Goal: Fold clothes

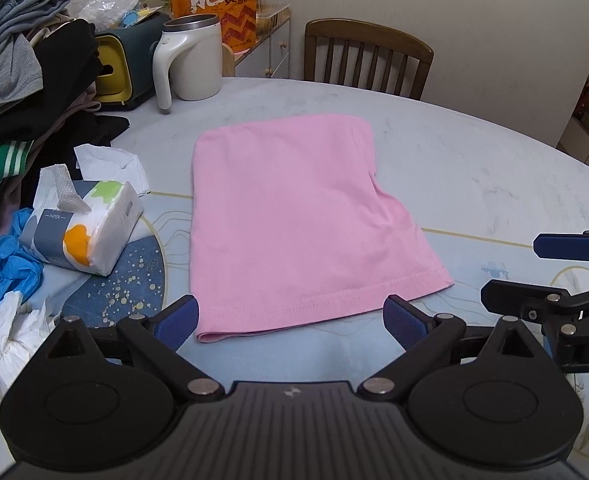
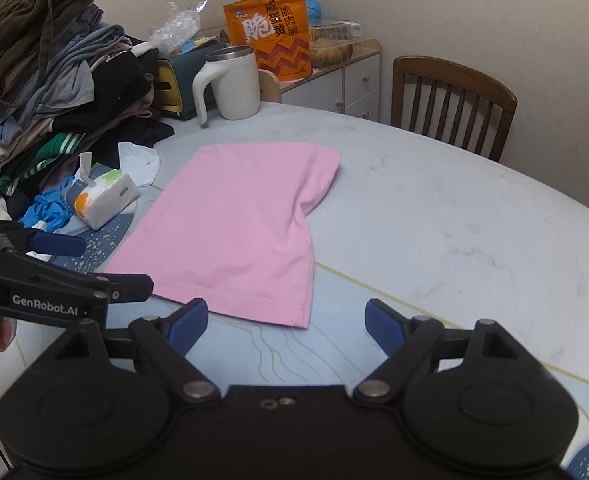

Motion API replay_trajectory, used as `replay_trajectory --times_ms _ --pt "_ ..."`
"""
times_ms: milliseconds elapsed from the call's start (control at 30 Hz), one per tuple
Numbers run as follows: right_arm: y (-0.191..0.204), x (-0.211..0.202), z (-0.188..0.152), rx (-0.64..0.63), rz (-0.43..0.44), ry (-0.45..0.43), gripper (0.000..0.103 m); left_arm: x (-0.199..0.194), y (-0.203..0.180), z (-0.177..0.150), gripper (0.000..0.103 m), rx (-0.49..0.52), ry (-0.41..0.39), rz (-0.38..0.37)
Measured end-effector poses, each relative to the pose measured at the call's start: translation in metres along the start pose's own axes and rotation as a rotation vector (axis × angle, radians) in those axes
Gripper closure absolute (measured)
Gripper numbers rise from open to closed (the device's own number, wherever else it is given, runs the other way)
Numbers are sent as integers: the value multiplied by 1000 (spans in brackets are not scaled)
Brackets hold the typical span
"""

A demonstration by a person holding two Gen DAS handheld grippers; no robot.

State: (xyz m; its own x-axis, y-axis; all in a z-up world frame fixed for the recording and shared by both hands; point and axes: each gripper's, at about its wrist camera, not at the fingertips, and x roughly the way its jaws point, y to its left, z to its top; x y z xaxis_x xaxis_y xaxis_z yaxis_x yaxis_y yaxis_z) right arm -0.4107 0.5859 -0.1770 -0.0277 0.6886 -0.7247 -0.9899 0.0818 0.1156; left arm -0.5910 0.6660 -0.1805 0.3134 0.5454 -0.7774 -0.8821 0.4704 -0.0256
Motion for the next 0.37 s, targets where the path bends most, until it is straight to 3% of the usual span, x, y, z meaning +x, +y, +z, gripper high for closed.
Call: replay_trajectory --times_ms 367 --pt "-6 -3 -7 22 -1 12 0 1 -8 -4 4 13 10 -5"
